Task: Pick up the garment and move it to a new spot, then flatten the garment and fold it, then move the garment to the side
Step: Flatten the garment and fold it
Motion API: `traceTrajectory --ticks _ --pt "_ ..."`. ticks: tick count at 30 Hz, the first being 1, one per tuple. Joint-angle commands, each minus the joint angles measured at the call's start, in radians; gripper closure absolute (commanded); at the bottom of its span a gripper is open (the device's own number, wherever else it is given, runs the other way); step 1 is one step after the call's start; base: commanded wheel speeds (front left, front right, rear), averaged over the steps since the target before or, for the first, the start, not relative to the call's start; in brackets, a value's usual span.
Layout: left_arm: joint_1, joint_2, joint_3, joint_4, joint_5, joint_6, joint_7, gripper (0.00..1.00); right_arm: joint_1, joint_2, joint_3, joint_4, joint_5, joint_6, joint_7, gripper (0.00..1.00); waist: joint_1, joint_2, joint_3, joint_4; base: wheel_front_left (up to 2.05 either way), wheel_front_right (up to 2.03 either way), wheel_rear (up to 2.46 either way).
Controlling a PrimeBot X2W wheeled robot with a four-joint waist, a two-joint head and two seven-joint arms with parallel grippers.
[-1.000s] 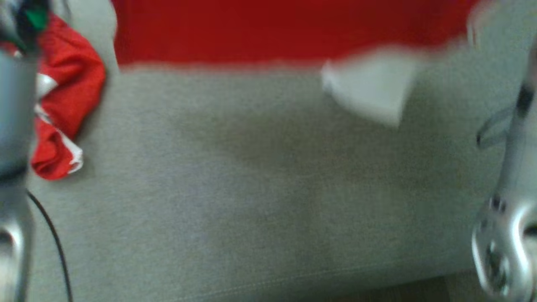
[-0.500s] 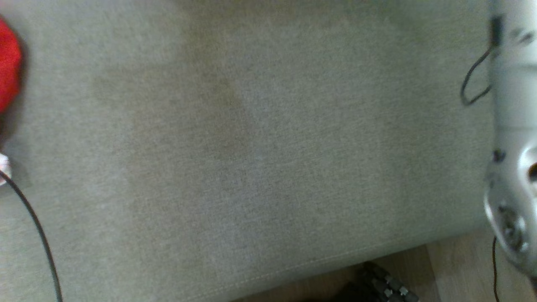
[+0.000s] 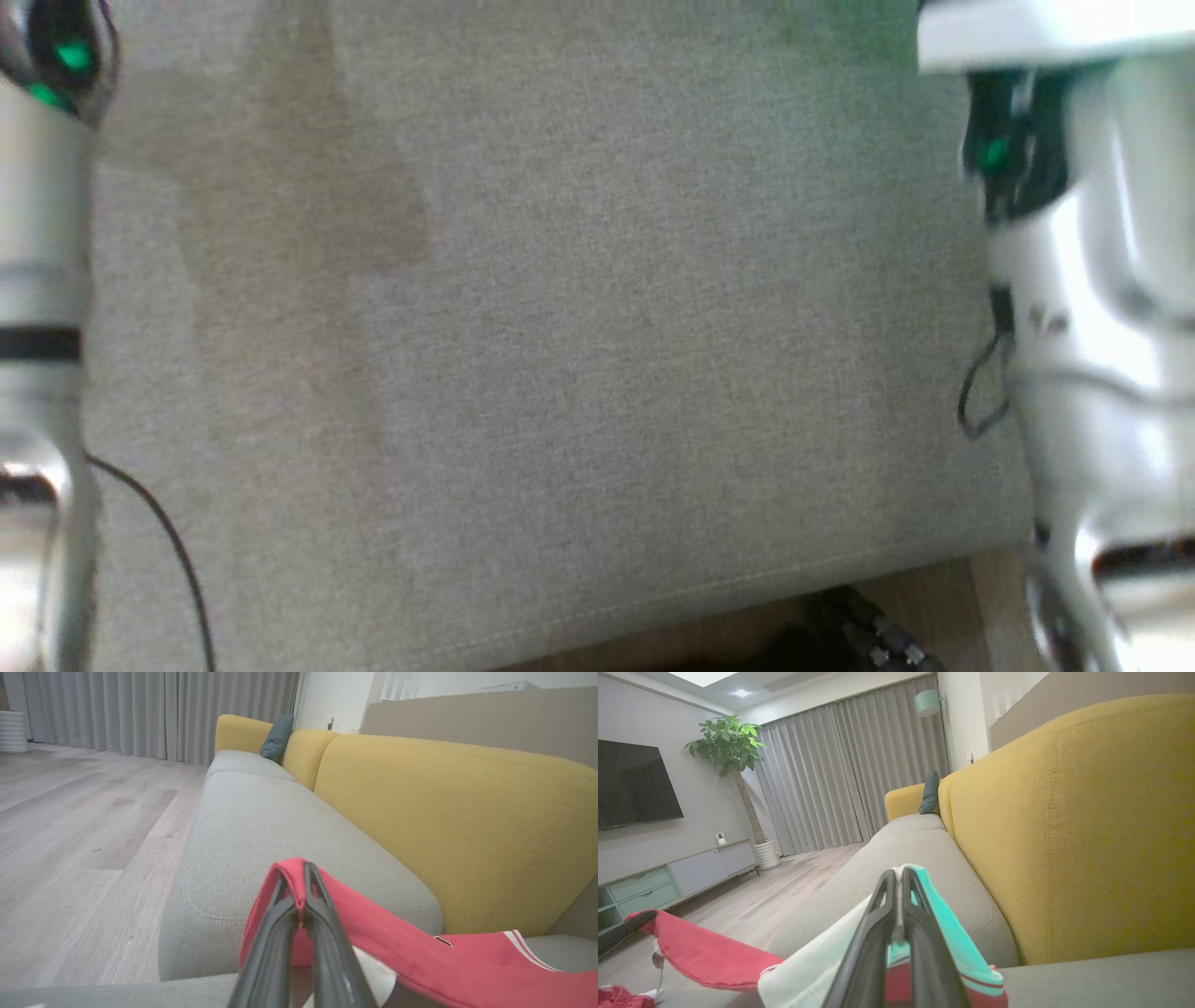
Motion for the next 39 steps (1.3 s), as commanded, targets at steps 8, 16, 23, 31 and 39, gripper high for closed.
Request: traceTrajectory --ticks 8,16,23,31,39 --pt "0.331 -0.004 0.063 -0.241 -0.052 -0.021 -0.012 1.0 0.36 0.015 -0.037 -0.199 -0.027 0.007 -0.006 1.0 0.0 0.0 -0.173 0.039 0.0 0.0 0.0" --pt "0.681 -0.047 0.108 -0.458 -0.039 -0.004 -0.012 1.0 0.647 0.015 -0.076 -0.286 -0.037 0.007 -0.003 1.0 0.0 0.0 -0.31 0.05 0.0 0.0 0.0" --pt "0.997 -0.113 0.122 -0.62 0.003 0.023 -0.012 1.0 0.873 0.015 -0.087 -0.369 -0.044 0.007 0.049 1.0 0.0 0.0 -0.409 0.045 0.0 0.0 0.0" --pt "1.246 -0.169 0.103 -0.721 0.002 0.043 -0.012 1.0 1.043 0.015 -0.095 -0.537 -0.115 0.007 0.186 1.0 0.0 0.0 -0.468 0.046 0.0 0.0 0.0" --pt "1.326 -0.17 0.103 -0.736 -0.019 0.064 0.002 1.0 1.138 0.015 -0.118 -0.565 -0.08 0.007 0.247 1.0 0.0 0.0 -0.463 0.053 0.0 0.0 0.0"
